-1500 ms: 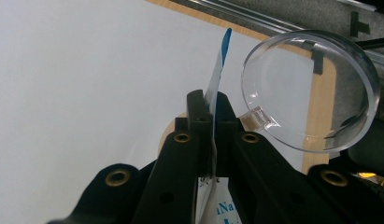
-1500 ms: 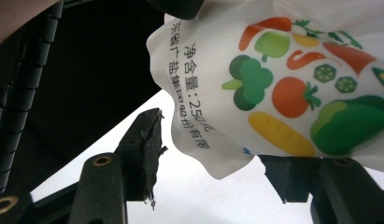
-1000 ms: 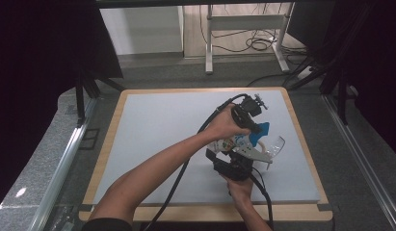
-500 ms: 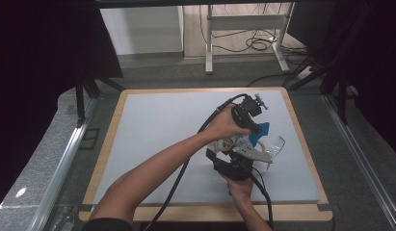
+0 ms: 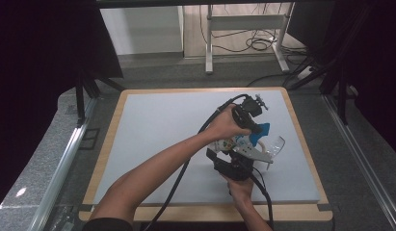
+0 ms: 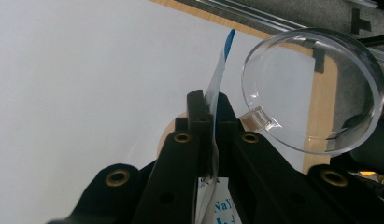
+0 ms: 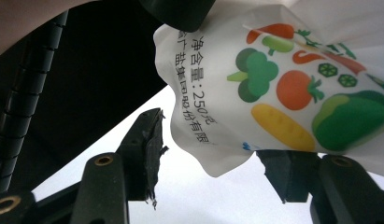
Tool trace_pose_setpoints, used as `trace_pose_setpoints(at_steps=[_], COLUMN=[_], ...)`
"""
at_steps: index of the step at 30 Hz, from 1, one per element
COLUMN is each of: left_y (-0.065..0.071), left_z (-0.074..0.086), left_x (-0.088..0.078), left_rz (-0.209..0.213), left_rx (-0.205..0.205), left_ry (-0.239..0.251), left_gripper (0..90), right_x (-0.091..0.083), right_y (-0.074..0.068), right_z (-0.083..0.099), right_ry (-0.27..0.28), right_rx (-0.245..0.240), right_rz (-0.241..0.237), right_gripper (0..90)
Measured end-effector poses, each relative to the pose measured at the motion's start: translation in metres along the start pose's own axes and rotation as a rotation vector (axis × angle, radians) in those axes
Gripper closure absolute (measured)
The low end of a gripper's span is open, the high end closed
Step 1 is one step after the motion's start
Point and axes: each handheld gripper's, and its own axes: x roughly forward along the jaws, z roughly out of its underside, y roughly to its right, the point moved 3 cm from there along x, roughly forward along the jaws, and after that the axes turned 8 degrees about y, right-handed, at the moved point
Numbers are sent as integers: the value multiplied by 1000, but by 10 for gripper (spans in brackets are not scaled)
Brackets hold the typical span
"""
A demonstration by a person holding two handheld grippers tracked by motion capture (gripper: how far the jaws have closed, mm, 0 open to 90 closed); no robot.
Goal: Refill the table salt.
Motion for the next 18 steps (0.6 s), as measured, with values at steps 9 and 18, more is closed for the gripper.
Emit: trace_pose_setpoints(at_steps=[9, 18], left_y=[0, -1], left_z=[0, 0], left_x=[-1, -2], left_rz=[-1, -3], left_rx=[1, 1], left_ry=[5, 6], left_gripper=[900, 900], right_x=[1, 1], right_y=[0, 0], right_z=[0, 0], right_ry=[6, 7], right_rx=[-2, -6], right_rz=[1, 2], right_gripper=[431, 432])
